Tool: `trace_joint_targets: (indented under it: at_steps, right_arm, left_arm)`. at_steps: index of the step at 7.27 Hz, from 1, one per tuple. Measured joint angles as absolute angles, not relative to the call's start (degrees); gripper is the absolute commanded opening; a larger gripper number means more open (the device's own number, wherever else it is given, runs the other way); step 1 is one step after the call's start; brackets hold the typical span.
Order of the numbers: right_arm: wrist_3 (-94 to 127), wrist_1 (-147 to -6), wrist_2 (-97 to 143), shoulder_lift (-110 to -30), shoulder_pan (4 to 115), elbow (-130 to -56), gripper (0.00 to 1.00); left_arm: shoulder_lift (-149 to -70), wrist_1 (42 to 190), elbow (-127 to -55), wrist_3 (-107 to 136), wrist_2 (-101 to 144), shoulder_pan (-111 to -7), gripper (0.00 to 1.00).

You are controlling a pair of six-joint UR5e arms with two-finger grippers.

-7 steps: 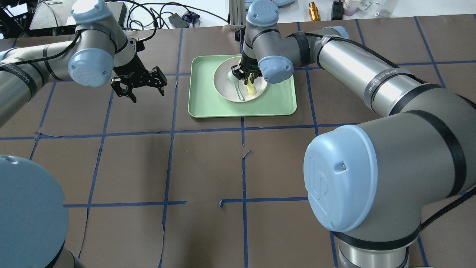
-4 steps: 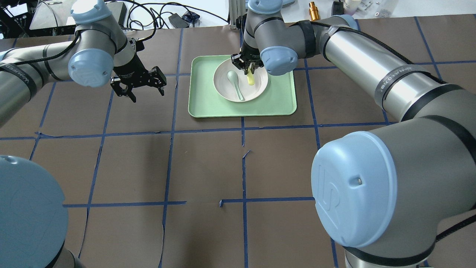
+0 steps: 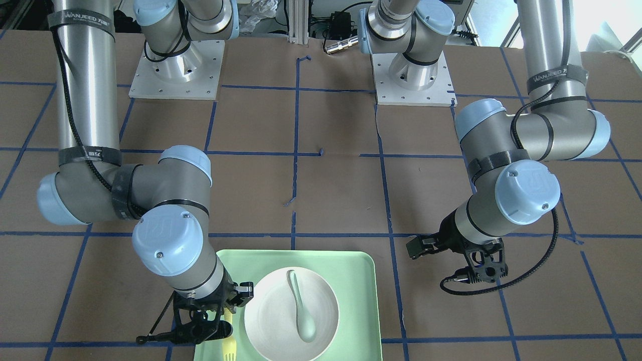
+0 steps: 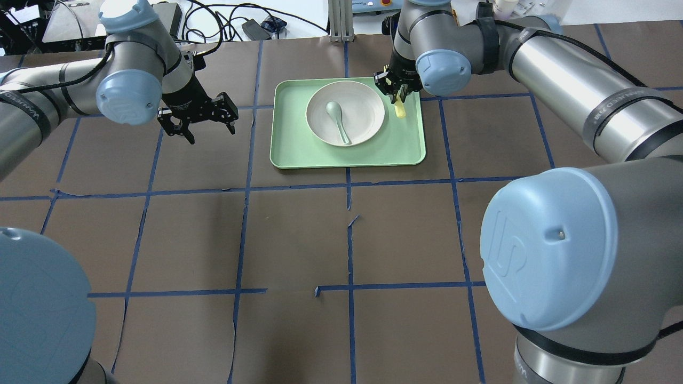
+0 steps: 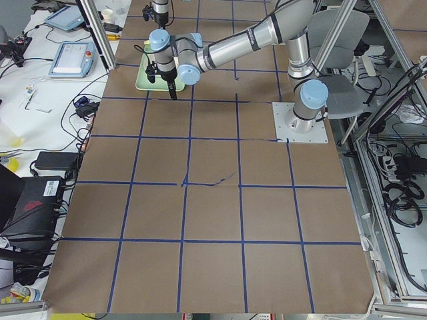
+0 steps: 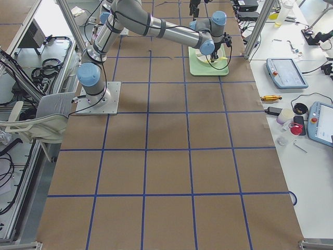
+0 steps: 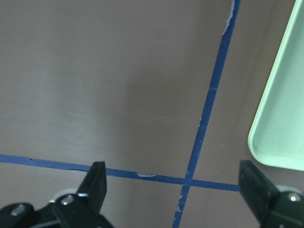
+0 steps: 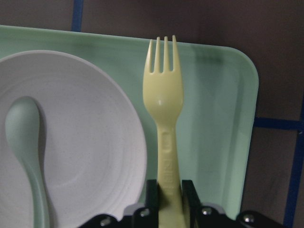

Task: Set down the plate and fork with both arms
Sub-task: 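Lower the fork beside the plate on the tray and open the right gripper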

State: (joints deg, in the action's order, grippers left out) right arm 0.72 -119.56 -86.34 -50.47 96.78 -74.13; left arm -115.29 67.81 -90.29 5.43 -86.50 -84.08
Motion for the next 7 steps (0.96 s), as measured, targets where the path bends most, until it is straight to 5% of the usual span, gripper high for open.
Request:
trace_joint_targets:
  at_steps: [4, 5, 6, 7]
  right_arm:
    - [9.3, -119.6, -85.9, -49.4, 96.1, -75.8, 0.00]
    - [10.5, -119.8, -84.9, -49.1, 96.1, -76.1, 0.82]
    - [10.7, -120.0, -83.7, -48.9, 96.1, -76.3, 1.00]
    - [10.1, -120.1, -83.1, -49.2, 96.1, -76.6, 1.00]
  left_arm:
    - [-114.3, 67.3, -92.4, 5.8, -86.4, -84.1, 1.00]
    - [-114.2, 67.2, -92.3, 5.9, -86.3, -84.1, 1.00]
    - [-113.8, 67.0, -91.9, 5.9, -86.4, -84.1, 1.00]
    - [-113.1, 66.8, -91.2, 5.8, -86.5, -84.2, 1.00]
